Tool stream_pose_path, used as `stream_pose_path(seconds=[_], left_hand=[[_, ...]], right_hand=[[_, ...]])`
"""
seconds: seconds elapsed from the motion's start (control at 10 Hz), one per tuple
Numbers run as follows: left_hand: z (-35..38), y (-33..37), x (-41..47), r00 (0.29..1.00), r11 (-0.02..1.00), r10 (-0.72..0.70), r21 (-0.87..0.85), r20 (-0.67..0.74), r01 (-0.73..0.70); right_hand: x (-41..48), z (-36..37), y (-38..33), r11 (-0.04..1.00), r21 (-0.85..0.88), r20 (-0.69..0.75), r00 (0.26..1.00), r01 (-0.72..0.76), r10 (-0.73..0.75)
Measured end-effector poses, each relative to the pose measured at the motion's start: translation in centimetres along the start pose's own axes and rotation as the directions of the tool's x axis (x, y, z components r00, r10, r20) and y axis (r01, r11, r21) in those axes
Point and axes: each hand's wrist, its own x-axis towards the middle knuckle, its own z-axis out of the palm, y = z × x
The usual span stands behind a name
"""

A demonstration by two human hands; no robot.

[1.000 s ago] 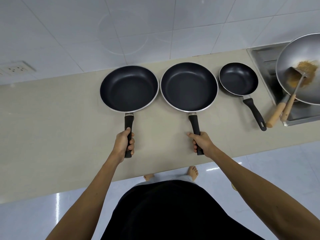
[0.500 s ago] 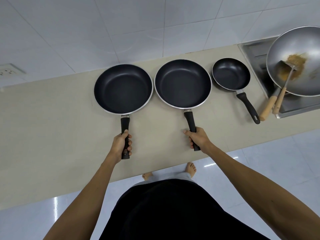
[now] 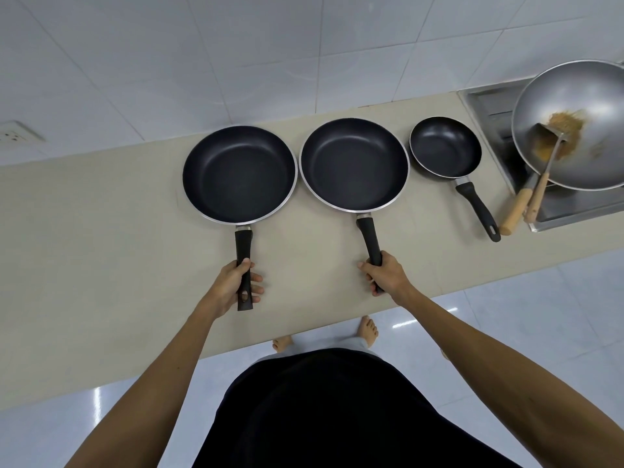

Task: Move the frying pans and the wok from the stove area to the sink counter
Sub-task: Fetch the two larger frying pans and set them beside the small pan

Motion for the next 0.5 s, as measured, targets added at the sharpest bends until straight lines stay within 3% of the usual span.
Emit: stream_pose_path(seconds=[0.2,0.5], left_hand=[[-1.2,-0.5,-0.9,0.999,0.975,0.047,0.216,-0.019,-0.042],[-2.2,0.2,-3.2,0.988,0.918,0.150,0.373,-0.017,-0.134]], right_hand=[[-1.1,0.0,0.7,0.998,-0.057,-0.025,0.999,0.018,-0.020],[-3.0,0.1,0.1,0.987,-0.106,-0.123,0.984,0.117,-0.129]])
